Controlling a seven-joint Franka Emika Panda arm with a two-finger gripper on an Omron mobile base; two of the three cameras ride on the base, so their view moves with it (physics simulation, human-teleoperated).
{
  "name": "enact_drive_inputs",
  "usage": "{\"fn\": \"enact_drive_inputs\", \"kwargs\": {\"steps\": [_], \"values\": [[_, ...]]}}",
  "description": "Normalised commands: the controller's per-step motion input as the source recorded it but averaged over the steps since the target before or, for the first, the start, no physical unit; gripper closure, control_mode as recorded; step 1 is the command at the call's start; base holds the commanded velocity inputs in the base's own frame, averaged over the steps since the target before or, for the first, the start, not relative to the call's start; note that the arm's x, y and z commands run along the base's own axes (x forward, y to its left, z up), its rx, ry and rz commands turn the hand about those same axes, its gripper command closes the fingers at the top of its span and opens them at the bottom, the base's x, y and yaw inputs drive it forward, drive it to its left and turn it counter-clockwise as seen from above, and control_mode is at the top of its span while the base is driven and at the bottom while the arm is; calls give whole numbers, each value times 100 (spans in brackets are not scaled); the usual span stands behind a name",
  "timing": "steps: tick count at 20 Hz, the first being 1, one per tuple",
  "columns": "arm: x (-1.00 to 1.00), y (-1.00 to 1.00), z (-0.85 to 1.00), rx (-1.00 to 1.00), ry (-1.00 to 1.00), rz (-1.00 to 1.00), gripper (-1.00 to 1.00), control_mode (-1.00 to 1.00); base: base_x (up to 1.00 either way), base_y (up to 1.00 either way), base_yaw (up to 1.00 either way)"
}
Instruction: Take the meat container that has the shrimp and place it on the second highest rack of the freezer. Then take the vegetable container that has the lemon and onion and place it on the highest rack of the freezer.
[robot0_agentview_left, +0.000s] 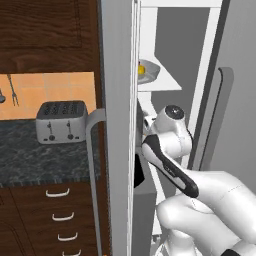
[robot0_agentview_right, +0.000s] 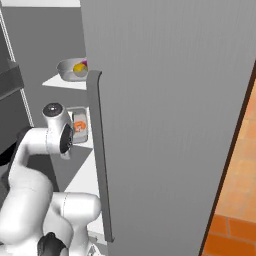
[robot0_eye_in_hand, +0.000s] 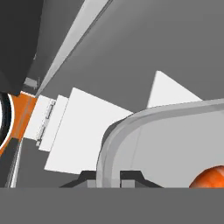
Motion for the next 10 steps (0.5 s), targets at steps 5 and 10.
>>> {"fn": "enact_drive_inputs", "kwargs": {"steps": [5, 10], "values": [[100, 2, -3, 6, 0, 10, 100, -100, 0, 0, 0], [100, 6, -8, 2, 0, 4, 100, -100, 0, 0, 0]]}}
